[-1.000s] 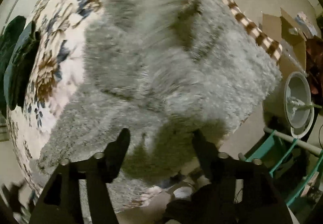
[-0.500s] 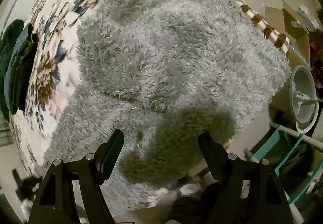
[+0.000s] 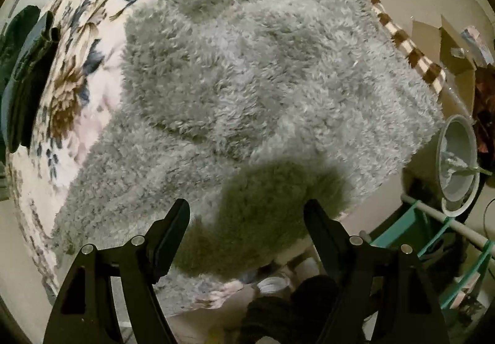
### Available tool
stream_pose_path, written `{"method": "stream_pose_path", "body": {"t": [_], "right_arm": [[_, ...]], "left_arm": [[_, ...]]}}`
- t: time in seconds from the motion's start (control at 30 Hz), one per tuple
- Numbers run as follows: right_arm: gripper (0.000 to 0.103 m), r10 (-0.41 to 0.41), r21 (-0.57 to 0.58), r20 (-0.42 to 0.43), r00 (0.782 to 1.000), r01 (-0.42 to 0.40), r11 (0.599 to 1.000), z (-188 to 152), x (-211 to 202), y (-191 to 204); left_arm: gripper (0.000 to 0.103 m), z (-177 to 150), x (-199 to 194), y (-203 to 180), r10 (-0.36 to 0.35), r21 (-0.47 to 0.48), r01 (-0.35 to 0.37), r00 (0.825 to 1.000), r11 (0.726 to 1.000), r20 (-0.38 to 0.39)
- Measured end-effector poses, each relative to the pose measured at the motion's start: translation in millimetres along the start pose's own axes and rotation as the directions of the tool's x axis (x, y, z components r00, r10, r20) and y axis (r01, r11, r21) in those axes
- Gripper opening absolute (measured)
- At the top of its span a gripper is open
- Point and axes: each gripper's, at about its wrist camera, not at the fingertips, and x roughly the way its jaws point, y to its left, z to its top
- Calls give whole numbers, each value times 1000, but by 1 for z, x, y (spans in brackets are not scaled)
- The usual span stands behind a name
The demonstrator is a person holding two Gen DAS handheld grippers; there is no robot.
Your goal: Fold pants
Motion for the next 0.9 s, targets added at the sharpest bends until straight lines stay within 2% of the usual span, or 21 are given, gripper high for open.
{"method": "stream_pose_path", "body": {"t": [0.17, 0.23, 0.27, 0.3, 0.33, 0.43, 0.47, 0.5, 0.53, 0.57, 0.73, 0.83, 0.87, 0.9], "right_arm": [[78, 98, 60, -24, 995, -97, 994, -14, -4, 0], [78, 147, 90, -53, 988, -142, 986, -26, -1, 2], [78, 175, 107, -77, 981, -167, 980, -34, 5, 4], [78, 202, 126, -107, 973, -189, 974, -42, 13, 7], [78, 222, 144, -132, 966, -203, 969, -48, 22, 11], [77, 306, 241, -153, 940, -264, 934, -67, 47, 18], [68, 329, 267, -132, 935, -286, 920, -72, 51, 20], [38, 331, 279, -98, 939, -294, 914, -76, 51, 22], [20, 301, 274, -84, 950, -269, 923, -80, 50, 23], [10, 259, 265, -77, 963, -231, 936, -84, 47, 24], [7, 161, 192, -59, 985, -147, 970, -114, 28, 19], [7, 129, 156, -105, 986, -112, 981, -123, 41, 14], [7, 126, 142, -128, 984, -107, 984, -122, 47, 15], [11, 124, 123, -140, 982, -107, 987, -121, 49, 16]], "left_arm": [[41, 20, 22, -13, 71, -16, -70, 997, 997, 21], [41, 24, 27, -14, 94, 18, -94, 995, 995, 34], [37, 26, 30, -17, 102, 29, -103, 994, 994, 42], [21, 26, 31, -18, 100, 40, -102, 994, 994, 50], [11, 27, 33, -20, 98, 53, -101, 994, 994, 53], [6, 27, 25, -25, 100, 80, -107, 991, 991, 86], [5, 28, 23, -31, 100, 89, -109, 990, 990, 97], [5, 29, 17, -32, 97, 98, -108, 989, 989, 107], [5, 29, 11, -34, 95, 102, -107, 989, 989, 117], [5, 29, 7, -34, 93, 104, -105, 988, 989, 121], [5, 27, 14, -9, 144, 100, -153, 985, 983, 97], [7, 23, 27, 5, 163, 85, -165, 986, 983, 33], [9, 22, 25, 6, 156, 90, -159, 987, 983, 35], [9, 19, 19, 3, 147, 111, -151, 988, 982, 49]]}}
